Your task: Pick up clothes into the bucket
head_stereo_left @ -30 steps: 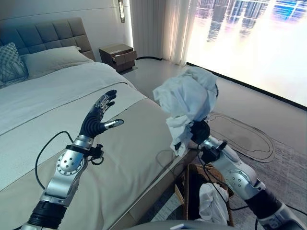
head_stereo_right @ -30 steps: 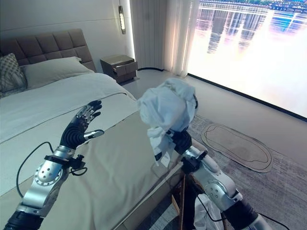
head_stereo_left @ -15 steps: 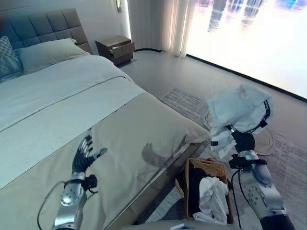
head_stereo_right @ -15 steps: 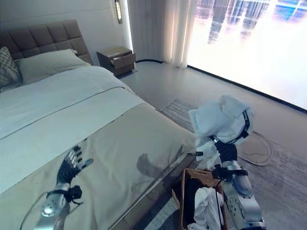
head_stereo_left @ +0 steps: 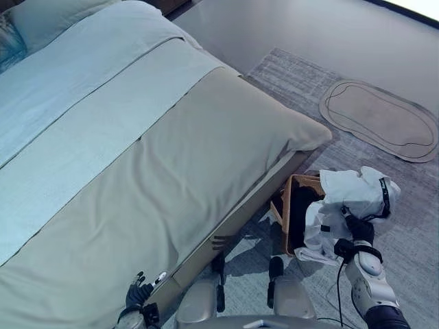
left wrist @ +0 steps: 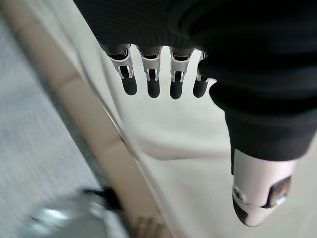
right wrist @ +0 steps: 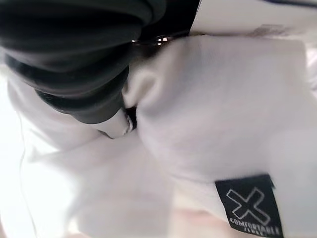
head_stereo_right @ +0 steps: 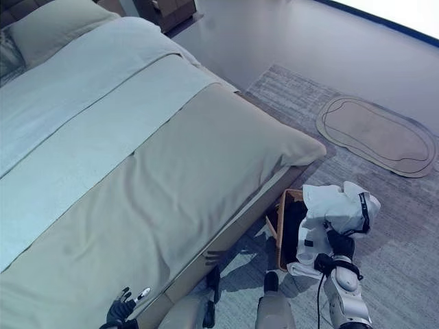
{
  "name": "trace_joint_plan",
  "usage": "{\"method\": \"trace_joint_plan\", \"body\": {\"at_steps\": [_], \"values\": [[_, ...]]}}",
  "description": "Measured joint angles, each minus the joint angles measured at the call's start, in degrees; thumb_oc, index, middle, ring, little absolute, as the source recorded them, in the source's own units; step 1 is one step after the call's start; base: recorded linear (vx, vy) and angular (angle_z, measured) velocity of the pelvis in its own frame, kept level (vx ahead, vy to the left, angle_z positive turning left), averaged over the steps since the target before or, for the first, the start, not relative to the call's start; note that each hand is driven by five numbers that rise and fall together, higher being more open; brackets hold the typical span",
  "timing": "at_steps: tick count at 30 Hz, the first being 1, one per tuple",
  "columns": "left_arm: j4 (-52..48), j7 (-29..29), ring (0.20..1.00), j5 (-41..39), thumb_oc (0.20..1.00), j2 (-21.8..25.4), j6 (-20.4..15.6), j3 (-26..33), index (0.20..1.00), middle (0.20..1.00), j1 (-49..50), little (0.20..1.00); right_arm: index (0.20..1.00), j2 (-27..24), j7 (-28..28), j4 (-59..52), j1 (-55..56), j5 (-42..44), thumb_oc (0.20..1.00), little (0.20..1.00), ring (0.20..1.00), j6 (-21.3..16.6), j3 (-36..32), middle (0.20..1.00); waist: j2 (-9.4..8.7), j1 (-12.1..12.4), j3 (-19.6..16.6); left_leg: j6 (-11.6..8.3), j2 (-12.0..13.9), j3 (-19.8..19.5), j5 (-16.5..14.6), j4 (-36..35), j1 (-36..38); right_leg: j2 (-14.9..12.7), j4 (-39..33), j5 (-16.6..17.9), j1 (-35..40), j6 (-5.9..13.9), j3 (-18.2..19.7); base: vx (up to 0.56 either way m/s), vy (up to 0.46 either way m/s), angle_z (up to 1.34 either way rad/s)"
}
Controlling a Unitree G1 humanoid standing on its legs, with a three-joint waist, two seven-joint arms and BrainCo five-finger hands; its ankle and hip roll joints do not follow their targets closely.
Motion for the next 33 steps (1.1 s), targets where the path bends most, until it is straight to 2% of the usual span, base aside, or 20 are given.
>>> {"method": "trace_joint_plan", "body": {"at_steps": [1,3,4,10,13,17,21,22,23,24,33], "values": [[0.0,0.2,1.000,0.4,1.000,0.2,-0.3,-0.6,1.000,1.000,-0.4,1.000,0.200,-0.1,-0.6,1.2,-1.4,-0.3,0.200,0.200,0.200,-0.2,0.1,0.200,-0.36,-0.2,0.7,0.03,-0.1,0.3,0.0,0.9,-1.1,-0.3,1.7,-0.3,-1.7,-0.33,0.7,-0.09,-0.031,-0.14],[-0.7,0.8,1.000,1.7,1.000,0.5,-0.2,-1.9,1.000,1.000,-1.3,1.000,0.200,-0.9,-2.3,4.1,-5.8,-1.3,0.200,0.200,0.200,-0.7,0.5,0.200,-0.45,0.9,2.6,-0.08,-0.3,1.7,-0.5,3.1,-4.2,-0.7,6.4,-1.7,-6.8,-0.58,2.8,-0.09,-0.068,-0.26],[-0.9,0.9,1.000,2.1,1.000,0.5,-0.2,-2.8,1.000,1.000,-2.3,1.000,0.200,-1.5,-2.8,6.3,-8.3,-1.7,0.200,0.200,0.200,-0.7,0.6,0.200,-0.07,1.1,4.2,0.34,-0.4,2.0,-0.8,4.4,-5.6,-0.7,7.7,-2.0,-8.3,-0.97,3.1,-0.07,-0.078,-0.10],[-5.6,1.9,1.000,0.7,1.000,0.1,-1.0,-7.4,1.000,1.000,-5.0,1.000,0.200,-4.9,-6.8,12.2,-15.0,-2.6,0.200,0.200,0.200,-0.6,2.5,0.200,1.30,1.2,9.8,0.43,0.2,1.4,-1.2,8.1,-12.7,-0.4,14.1,-3.4,-16.5,-2.92,2.8,-0.06,-0.047,0.03],[-9.3,2.9,1.000,-0.3,1.000,0.4,-1.5,-9.2,1.000,1.000,-7.2,1.000,0.200,-6.1,-8.8,16.7,-19.2,-2.7,0.200,0.200,0.200,-0.4,3.4,0.200,2.16,1.2,10.9,1.01,0.3,1.5,-0.8,9.2,-16.9,-0.7,16.5,-3.4,-21.4,-3.61,2.7,0.01,-0.011,-0.01],[-12.9,4.3,1.000,-0.5,1.000,0.9,-2.8,-11.3,1.000,1.000,-8.4,1.000,0.200,-8.3,-11.1,22.5,-23.0,-2.6,0.200,0.200,0.200,-0.3,6.2,0.200,2.40,1.2,10.7,-0.09,0.0,1.3,-0.2,9.5,-19.6,-1.1,18.8,-4.7,-25.0,-3.75,3.0,0.04,-0.011,0.03],[-13.0,5.8,1.000,-1.5,1.000,0.8,-2.9,-12.0,1.000,1.000,-8.6,1.000,0.200,-10.4,-12.7,26.7,-27.5,-2.7,0.200,0.200,0.200,0.1,7.3,0.200,2.42,1.5,10.7,0.03,-0.7,1.4,0.1,11.3,-23.7,-1.9,21.7,-5.5,-29.7,-4.38,3.2,0.00,0.000,0.07],[-12.9,6.0,1.000,-1.5,1.000,0.8,-2.9,-12.0,1.000,1.000,-8.6,1.000,0.244,-10.7,-13.0,27.4,-27.8,-2.7,0.244,0.244,0.244,0.1,7.6,0.244,2.42,1.6,10.7,0.03,-0.8,1.4,0.1,11.5,-24.2,-1.9,22.1,-5.5,-30.3,-4.40,3.2,0.00,0.000,0.00],[-12.9,6.5,1.000,-2.0,1.000,0.9,-2.9,-12.0,1.000,1.000,-8.7,1.000,0.915,-11.1,-13.5,27.7,-28.2,-2.9,0.915,0.915,0.915,0.3,7.6,0.915,2.42,2.2,10.7,0.03,-0.9,1.4,0.1,11.8,-24.8,-2.2,22.7,-5.6,-31.1,-4.43,3.3,0.00,0.000,0.00],[-12.9,6.8,1.000,-2.6,1.000,0.8,-2.9,-12.0,1.000,1.000,-8.9,1.000,1.000,-11.3,-13.5,27.8,-28.2,-3.2,1.000,1.000,1.000,0.5,7.6,1.000,2.42,2.7,10.7,0.03,-0.9,1.4,0.1,12.0,-25.1,-2.3,22.9,-5.6,-31.4,-4.46,3.4,0.01,-0.013,0.04],[-11.8,8.4,1.000,-2.7,1.000,1.0,-3.0,-13.0,1.000,1.000,-10.1,1.000,1.000,-11.5,-14.6,29.5,-30.0,-7.5,1.000,1.000,1.000,1.1,10.8,1.000,2.47,2.8,10.7,0.00,-1.2,1.3,0.1,12.4,-27.0,-2.6,23.6,-6.0,-33.2,-4.82,3.5,0.00,0.000,0.01]]}}
